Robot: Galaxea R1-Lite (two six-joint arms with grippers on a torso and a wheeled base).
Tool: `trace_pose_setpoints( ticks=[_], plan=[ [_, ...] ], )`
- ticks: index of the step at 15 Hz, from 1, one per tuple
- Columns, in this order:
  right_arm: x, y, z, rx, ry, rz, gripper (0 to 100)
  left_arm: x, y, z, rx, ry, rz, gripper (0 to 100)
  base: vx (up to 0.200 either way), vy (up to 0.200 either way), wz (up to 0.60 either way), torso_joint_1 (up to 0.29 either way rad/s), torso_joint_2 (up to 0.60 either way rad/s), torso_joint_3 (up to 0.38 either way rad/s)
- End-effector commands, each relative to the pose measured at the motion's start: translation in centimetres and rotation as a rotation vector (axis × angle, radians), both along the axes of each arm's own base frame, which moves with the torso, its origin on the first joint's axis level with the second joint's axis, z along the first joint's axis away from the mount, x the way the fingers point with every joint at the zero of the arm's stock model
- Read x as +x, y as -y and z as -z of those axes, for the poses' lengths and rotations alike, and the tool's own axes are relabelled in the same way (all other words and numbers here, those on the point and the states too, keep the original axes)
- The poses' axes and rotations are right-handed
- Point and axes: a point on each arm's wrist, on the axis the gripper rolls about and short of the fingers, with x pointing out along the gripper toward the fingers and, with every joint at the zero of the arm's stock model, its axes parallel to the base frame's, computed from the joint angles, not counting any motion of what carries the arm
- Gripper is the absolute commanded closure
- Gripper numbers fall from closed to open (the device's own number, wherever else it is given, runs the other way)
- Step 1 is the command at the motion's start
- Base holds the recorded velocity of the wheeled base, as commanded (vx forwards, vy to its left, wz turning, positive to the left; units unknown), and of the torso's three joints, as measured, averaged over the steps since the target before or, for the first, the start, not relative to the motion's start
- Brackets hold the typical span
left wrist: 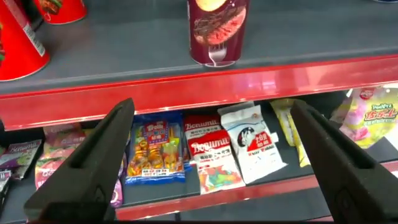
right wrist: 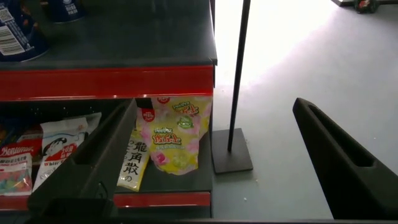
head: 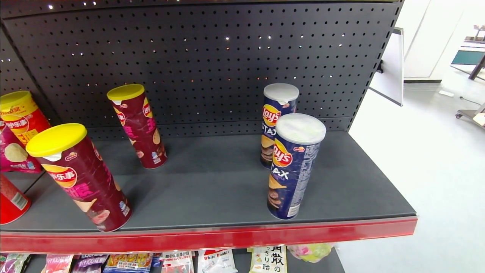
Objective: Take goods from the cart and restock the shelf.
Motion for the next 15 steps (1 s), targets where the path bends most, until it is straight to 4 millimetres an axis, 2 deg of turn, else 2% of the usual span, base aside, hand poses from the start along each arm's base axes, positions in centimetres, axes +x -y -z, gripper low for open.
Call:
trace_pose_setpoints(
  ticks=[1,4,6,8,9,10,11,13,14,15],
  plan=[
    [0.0,0.0,0.0,-0.002,0.001,-0.001,0,0.1,0.0,0.0,0.002,-0.008,-0.010,0,0.000,0.000,0.00,0.000,0.00,0.000],
    [0.0,0.0,0.0,-0.005,0.001,-0.004,0,-0.1,0.3,0.0,-0.001,0.008,-0.160,0,0.000,0.000,0.00,0.000,0.00,0.000],
    [0.0,0.0,0.0,-0.013,0.003,-0.006,0,-0.7,0.2,0.2,-0.005,0.088,-0.131,0,0.000,0.000,0.00,0.000,0.00,0.000],
    [-0.1,-0.1,-0.3,-0.027,0.025,-0.036,0,-0.7,0.2,0.2,-0.004,0.090,-0.132,0,0.000,0.000,0.00,0.000,0.00,0.000],
    [-0.1,-0.2,-4.7,-0.020,0.053,-0.116,0,-0.7,0.2,0.2,0.000,0.088,-0.131,0,0.000,0.000,0.00,0.000,0.00,0.000],
    [1.1,-0.2,-8.6,0.021,0.028,-0.130,0,-0.7,0.2,0.2,0.000,0.088,-0.131,0,0.000,0.000,0.00,0.000,0.00,0.000],
    [2.3,-0.3,-11.0,0.046,-0.001,-0.150,0,-0.7,0.2,0.2,0.000,0.088,-0.131,0,0.000,0.000,0.00,0.000,0.00,0.000],
    [4.8,-0.5,-12.8,0.029,-0.072,-0.230,0,-0.7,0.2,0.2,0.000,0.088,-0.131,0,0.000,0.000,0.00,0.000,0.00,0.000],
    [7.9,-0.9,-14.7,-0.002,-0.074,-0.282,0,-0.7,0.2,0.2,0.000,0.088,-0.131,0,0.000,0.000,0.00,0.000,0.00,0.000],
    [10.3,-1.5,-15.5,-0.014,-0.072,-0.328,0,-0.7,0.2,0.2,0.000,0.088,-0.131,0,0.000,0.000,0.00,0.000,0.00,0.000]
  ],
)
